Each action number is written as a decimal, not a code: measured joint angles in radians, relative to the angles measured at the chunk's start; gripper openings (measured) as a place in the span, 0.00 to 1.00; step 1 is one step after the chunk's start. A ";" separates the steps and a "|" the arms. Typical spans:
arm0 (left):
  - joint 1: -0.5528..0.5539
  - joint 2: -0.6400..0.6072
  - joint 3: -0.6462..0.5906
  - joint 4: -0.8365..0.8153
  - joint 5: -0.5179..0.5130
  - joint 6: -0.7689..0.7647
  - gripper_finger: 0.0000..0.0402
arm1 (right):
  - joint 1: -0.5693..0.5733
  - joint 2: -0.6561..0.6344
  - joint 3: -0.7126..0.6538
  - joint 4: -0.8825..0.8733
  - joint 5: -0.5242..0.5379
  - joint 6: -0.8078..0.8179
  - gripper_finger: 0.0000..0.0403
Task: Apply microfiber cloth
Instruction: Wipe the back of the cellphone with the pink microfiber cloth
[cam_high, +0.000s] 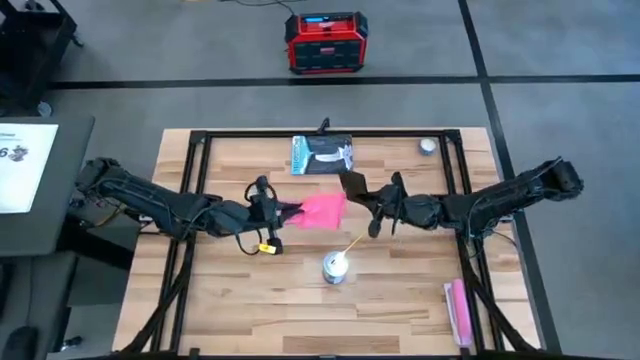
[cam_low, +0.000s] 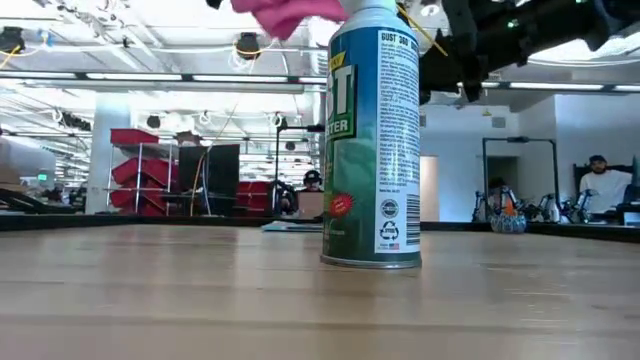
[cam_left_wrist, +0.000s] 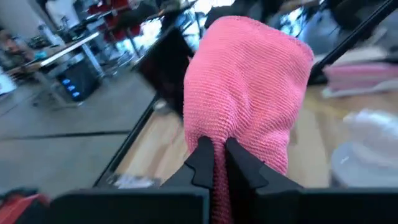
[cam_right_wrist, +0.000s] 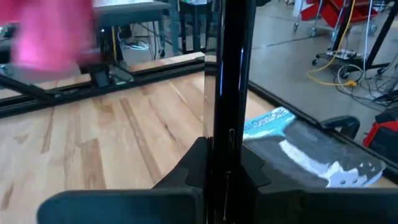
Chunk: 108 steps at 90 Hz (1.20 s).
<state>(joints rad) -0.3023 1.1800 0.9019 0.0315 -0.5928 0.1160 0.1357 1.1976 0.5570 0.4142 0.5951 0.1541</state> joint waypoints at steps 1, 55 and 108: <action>0.000 0.000 0.000 0.005 0.005 0.003 0.00 | -0.003 0.000 0.002 0.000 -0.003 -0.002 0.04; 0.125 0.118 0.001 0.186 0.012 0.169 0.00 | -0.029 0.000 0.061 0.050 -0.267 0.039 0.04; 0.165 0.149 0.064 0.163 0.010 0.136 0.00 | -0.020 0.002 0.061 0.051 -0.266 0.049 0.04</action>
<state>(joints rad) -0.1372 1.3287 0.9657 0.1946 -0.5824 0.2522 0.1162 1.1992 0.6178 0.4648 0.3286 0.2031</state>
